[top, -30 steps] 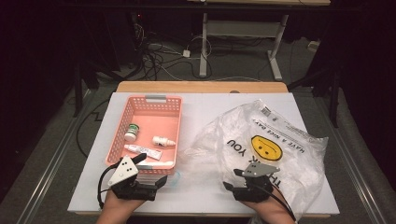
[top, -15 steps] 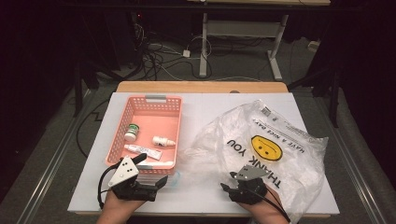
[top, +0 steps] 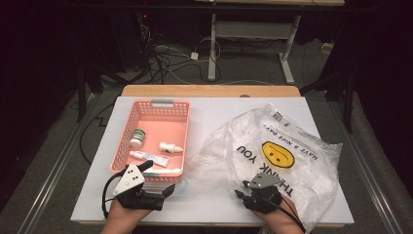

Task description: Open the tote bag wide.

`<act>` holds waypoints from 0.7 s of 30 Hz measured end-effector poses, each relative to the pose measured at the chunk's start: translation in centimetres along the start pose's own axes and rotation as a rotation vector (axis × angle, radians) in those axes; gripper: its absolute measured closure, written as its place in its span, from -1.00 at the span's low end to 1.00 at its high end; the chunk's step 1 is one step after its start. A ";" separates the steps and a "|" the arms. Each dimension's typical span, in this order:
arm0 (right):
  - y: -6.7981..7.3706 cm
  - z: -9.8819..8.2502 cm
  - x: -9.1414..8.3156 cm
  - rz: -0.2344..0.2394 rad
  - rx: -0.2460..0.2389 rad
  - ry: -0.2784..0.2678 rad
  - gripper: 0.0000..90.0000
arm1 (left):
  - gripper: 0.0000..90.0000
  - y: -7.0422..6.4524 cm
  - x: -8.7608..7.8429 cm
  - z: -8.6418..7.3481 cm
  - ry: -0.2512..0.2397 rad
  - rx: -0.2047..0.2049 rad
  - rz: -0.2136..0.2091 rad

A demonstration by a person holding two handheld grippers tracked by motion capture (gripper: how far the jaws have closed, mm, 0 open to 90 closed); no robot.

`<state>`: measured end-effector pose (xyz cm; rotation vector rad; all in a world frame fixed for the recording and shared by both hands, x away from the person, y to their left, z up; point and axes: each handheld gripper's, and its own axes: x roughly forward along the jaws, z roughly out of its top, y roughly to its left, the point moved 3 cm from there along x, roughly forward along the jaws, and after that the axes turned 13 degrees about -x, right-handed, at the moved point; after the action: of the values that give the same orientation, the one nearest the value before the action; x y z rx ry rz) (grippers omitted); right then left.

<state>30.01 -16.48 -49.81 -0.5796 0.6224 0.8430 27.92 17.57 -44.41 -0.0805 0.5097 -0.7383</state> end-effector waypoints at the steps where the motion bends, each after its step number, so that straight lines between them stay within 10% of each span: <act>1: 0.1 0.0 0.0 0.005 0.000 0.001 0.22 | -1.00 0.0 0.0 0.0 -0.001 0.000 0.000; 21: -1.2 -0.6 -0.8 -0.038 0.045 -0.039 0.97 | -1.00 -0.1 0.0 0.0 0.000 0.001 -0.003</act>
<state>30.40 -17.88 -49.37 -0.5312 0.5917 0.8008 27.90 17.51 -44.40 -0.0803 0.5090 -0.7416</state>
